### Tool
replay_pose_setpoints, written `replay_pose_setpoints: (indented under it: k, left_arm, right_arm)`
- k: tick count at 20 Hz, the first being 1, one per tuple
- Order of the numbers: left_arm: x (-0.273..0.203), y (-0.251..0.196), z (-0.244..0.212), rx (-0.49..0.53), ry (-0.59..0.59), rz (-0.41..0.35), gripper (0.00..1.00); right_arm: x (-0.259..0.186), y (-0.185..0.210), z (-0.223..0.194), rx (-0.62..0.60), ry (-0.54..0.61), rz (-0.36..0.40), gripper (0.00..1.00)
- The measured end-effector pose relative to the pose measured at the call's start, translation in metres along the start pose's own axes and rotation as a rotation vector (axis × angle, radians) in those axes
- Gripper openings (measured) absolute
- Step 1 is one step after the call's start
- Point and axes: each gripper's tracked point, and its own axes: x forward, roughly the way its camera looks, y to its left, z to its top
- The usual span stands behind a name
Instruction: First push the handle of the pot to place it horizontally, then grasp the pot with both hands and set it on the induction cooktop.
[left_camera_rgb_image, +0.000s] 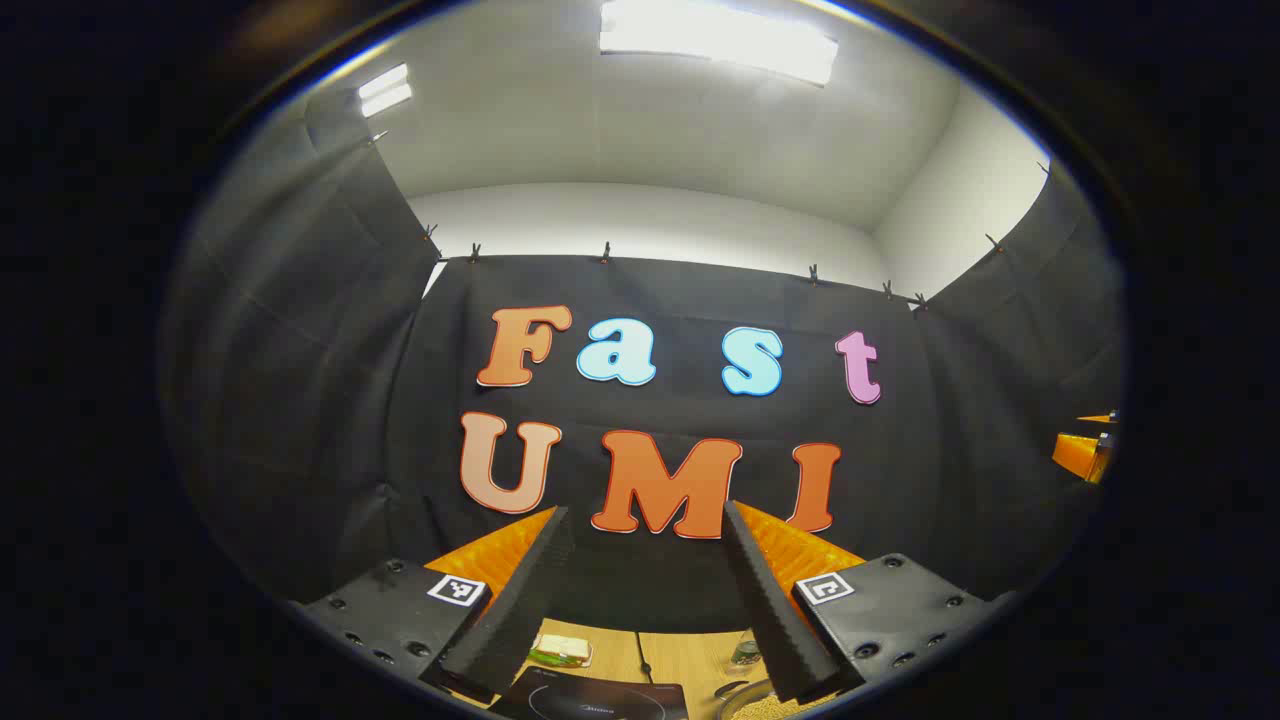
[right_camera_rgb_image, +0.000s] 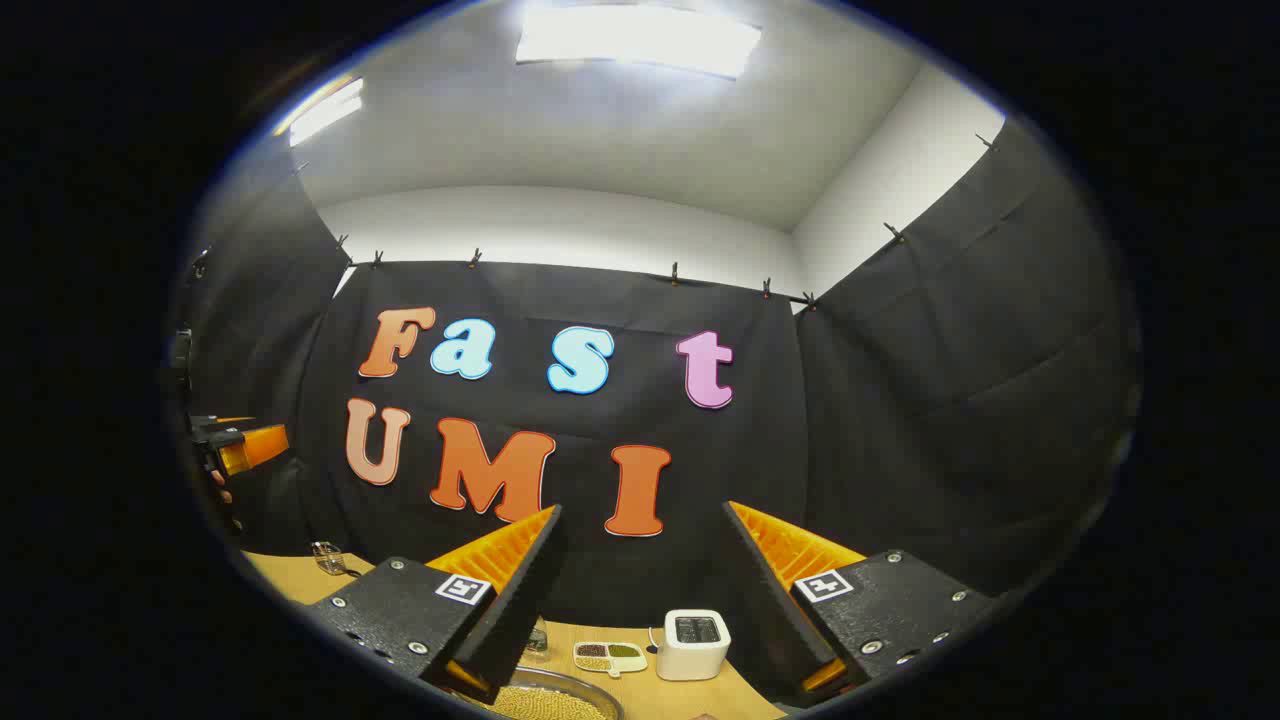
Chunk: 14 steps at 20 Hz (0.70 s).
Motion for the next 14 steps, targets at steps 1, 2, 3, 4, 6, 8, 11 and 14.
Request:
replay_pose_setpoints:
  k: [1, 2, 3, 4, 6, 8, 11, 14]
  left_arm:
    - [0.0005, -0.0025, -0.0006, 0.001, -0.002, -0.002, 0.97]
    - [0.0004, -0.0010, -0.0024, 0.004, 0.001, -0.001, 0.97]
    - [0.0015, -0.0001, -0.0031, 0.005, 0.002, 0.001, 0.96]
    - [0.0006, -0.0006, -0.0031, 0.006, 0.004, 0.001, 0.97]
    - [-0.0011, -0.0024, -0.0027, 0.012, 0.006, -0.003, 0.97]
    - [-0.0018, -0.0020, -0.0042, 0.019, 0.008, -0.002, 0.97]
    - [-0.0045, 0.0006, -0.0073, 0.027, 0.015, 0.000, 0.97]
    - [-0.0069, 0.0047, -0.0054, 0.033, 0.015, 0.010, 0.97]
  right_arm:
    - [-0.0004, -0.0010, 0.0003, 0.000, -0.003, -0.003, 0.95]
    - [-0.0003, -0.0008, -0.0004, 0.001, -0.004, -0.004, 0.95]
    - [-0.0001, -0.0018, -0.0004, 0.001, -0.004, -0.003, 0.95]
    - [-0.0013, -0.0021, -0.0001, 0.002, -0.005, -0.002, 0.95]
    - [-0.0033, -0.0036, 0.0022, 0.004, -0.011, -0.005, 0.95]
    - [-0.0045, -0.0051, 0.0020, 0.002, -0.014, -0.009, 0.95]
    - [-0.0042, -0.0046, -0.0006, 0.000, -0.009, -0.007, 0.95]
    - [-0.0041, -0.0033, -0.0032, 0.013, -0.002, -0.007, 0.95]
